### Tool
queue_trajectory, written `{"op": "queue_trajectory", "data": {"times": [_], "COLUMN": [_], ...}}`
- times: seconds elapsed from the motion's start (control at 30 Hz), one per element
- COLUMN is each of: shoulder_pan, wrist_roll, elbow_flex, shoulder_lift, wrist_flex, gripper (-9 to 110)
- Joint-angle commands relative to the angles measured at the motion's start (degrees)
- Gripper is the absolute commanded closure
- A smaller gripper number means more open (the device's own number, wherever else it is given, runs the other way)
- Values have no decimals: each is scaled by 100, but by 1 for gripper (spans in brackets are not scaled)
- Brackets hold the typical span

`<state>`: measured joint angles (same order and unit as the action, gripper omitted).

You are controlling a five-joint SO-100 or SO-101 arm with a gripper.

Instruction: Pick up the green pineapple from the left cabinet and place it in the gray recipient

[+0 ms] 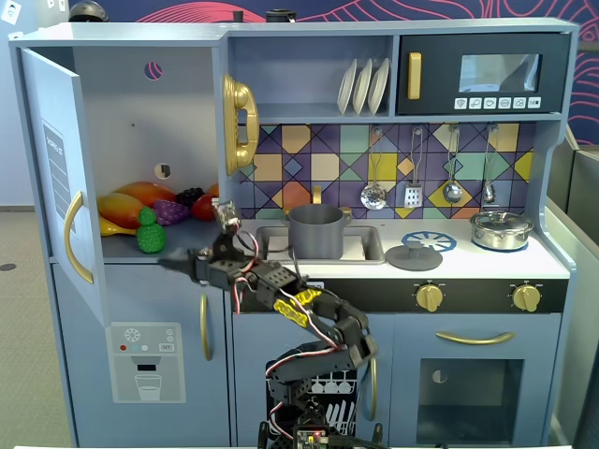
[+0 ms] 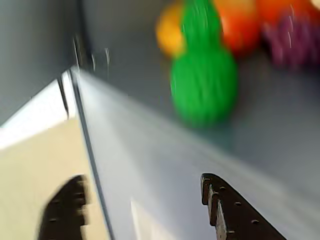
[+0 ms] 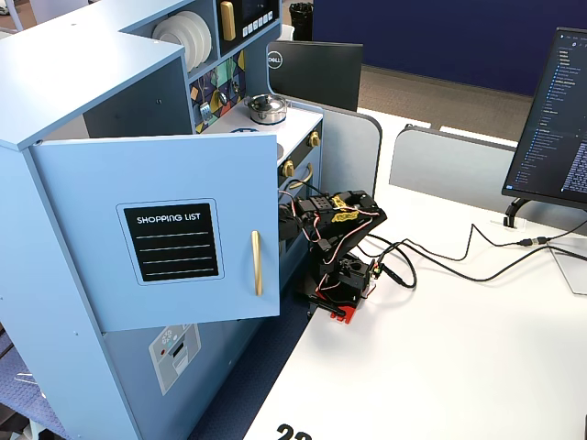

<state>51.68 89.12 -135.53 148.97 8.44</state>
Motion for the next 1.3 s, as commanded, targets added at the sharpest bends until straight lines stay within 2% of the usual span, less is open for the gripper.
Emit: {"op": "queue_trajectory", "data": {"times": [0.0, 0.27, 0.57, 0.87, 1.27], "shoulder_pan": [-97, -615, -633, -642, -721], "wrist_roll": [-62, -237, 360, 624, 167], "elbow_flex": [826, 1187, 1354, 2180, 3287], "shoulder_lift": [-563, -1450, -2180, -3111, -4298], "wrist_flex": [-545, -1213, -1591, -1652, -1679], "gripper": [74, 63, 61, 62, 64]}}
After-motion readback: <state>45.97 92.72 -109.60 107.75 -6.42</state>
